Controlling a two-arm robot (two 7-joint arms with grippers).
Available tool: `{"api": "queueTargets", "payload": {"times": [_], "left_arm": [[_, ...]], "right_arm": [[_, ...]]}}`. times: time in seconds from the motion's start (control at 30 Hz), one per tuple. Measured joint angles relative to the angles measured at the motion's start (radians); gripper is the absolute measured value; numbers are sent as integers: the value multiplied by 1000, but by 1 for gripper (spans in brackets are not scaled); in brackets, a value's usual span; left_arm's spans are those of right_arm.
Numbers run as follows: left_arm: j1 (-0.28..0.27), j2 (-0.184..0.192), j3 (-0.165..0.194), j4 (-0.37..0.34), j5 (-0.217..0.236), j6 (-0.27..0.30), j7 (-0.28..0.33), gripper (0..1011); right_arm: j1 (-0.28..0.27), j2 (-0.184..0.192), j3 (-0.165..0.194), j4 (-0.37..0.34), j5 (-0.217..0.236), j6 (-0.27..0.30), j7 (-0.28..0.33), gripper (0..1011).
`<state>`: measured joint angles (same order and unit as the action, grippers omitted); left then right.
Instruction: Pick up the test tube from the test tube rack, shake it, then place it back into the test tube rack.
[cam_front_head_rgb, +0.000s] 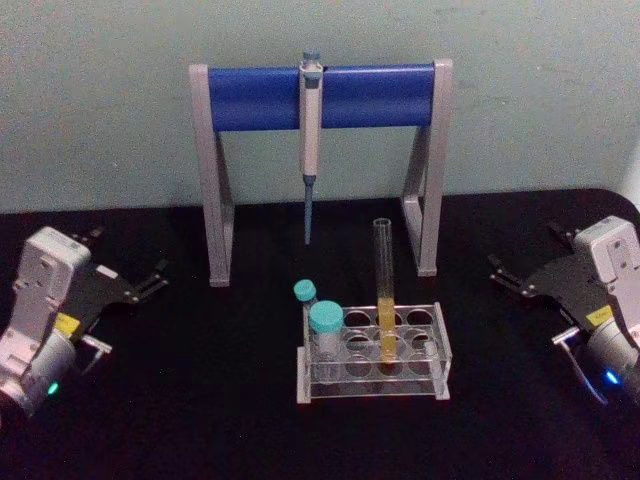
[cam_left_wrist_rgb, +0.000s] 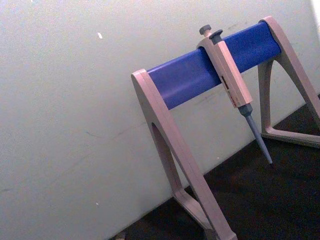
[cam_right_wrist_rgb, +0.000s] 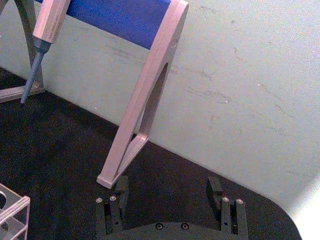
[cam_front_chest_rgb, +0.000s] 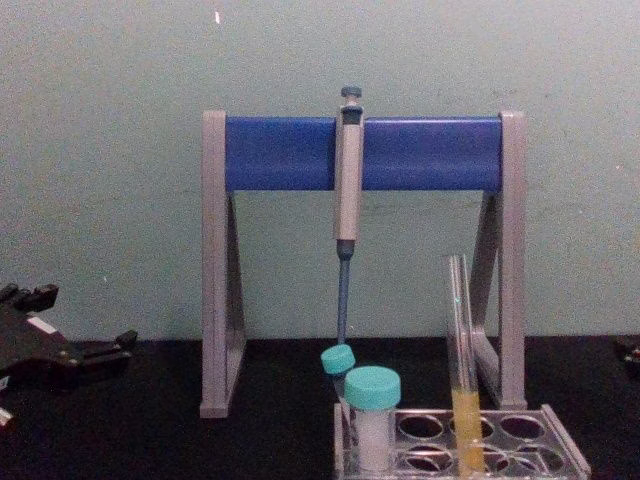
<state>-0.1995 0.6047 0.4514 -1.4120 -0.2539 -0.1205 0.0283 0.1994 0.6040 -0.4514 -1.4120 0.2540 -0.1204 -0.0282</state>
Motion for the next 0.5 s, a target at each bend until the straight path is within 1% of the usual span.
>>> {"api": "queueTargets", "payload": {"times": [0.5], "left_arm": [[0,0,0,0,0,0,0,1010]], "right_arm": [[0,1,0,0,0,0,0,1000]]}}
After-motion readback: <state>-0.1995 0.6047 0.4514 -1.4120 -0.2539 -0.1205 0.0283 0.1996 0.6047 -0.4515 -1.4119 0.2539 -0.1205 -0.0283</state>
